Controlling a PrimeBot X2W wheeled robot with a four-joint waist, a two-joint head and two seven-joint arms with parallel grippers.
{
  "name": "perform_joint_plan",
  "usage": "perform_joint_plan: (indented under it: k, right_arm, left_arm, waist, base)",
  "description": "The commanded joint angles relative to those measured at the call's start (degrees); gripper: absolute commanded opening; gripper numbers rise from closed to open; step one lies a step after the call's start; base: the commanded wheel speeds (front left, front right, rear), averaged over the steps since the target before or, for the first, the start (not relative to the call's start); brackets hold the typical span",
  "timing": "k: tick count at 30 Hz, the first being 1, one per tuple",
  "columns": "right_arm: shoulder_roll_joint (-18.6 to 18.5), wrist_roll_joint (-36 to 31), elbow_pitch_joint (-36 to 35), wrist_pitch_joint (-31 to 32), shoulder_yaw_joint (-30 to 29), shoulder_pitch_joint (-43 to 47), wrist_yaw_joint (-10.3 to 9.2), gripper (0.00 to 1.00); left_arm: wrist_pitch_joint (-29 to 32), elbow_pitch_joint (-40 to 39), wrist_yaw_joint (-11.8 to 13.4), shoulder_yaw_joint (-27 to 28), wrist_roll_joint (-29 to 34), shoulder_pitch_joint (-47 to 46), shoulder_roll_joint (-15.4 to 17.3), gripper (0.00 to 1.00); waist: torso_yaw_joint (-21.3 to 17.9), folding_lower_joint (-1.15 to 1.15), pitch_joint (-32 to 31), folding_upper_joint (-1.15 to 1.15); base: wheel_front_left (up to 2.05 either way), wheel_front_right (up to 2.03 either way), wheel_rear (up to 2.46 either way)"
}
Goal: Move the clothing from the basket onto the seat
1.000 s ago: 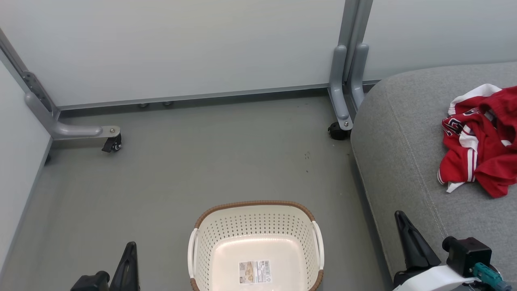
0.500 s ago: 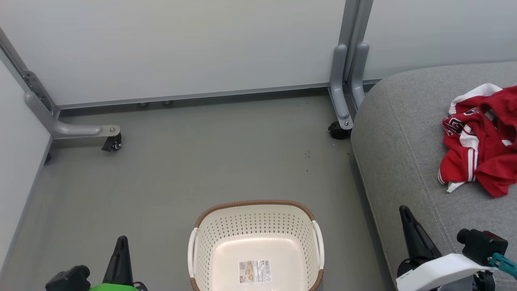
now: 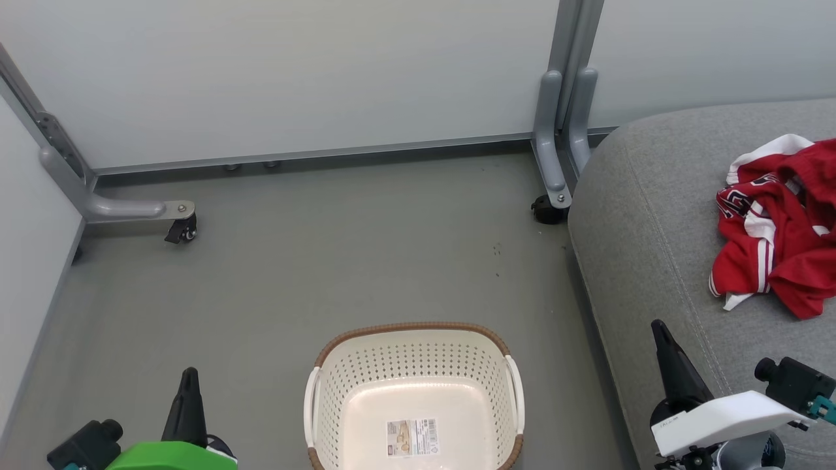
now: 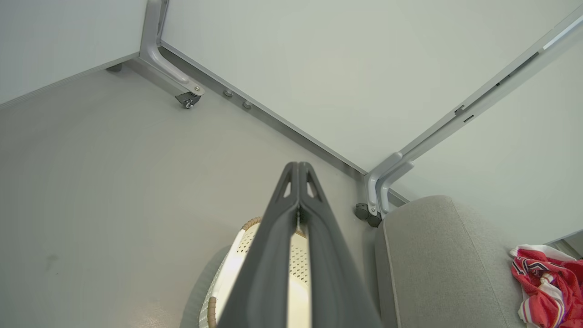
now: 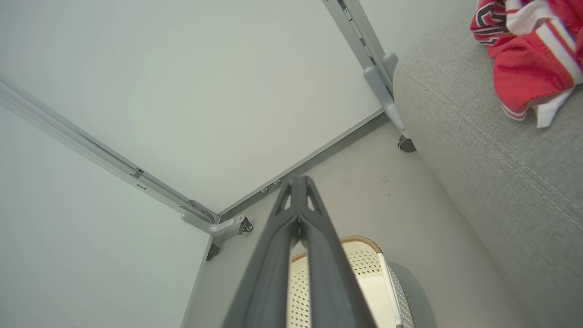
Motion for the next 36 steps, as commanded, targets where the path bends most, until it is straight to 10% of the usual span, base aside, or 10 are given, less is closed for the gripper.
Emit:
perform_joint_plan:
  k: [1, 36]
  right_arm:
    - [-0.4, 2.2, -0.2, 0.2, -0.2, -1.5, 0.00, 0.00]
    - [-0.8, 26.7, 5.4, 3.0, -2.4, -6.7, 0.01, 0.00]
  left_arm:
    - [0.4, -0.8, -0.3, 0.4, -2.1, -1.9, 0.1, 0.00]
    - [6.4, -0.6, -1.5, 2.8, -25.6, -5.8, -0.2, 0.00]
  waist:
    - [0.0, 0.00, 0.0, 0.00]
    - [0.1, 0.00, 0.4, 0.00]
  base:
    - [0.00, 0.00, 0.00]
    - [0.00, 0.00, 0.00]
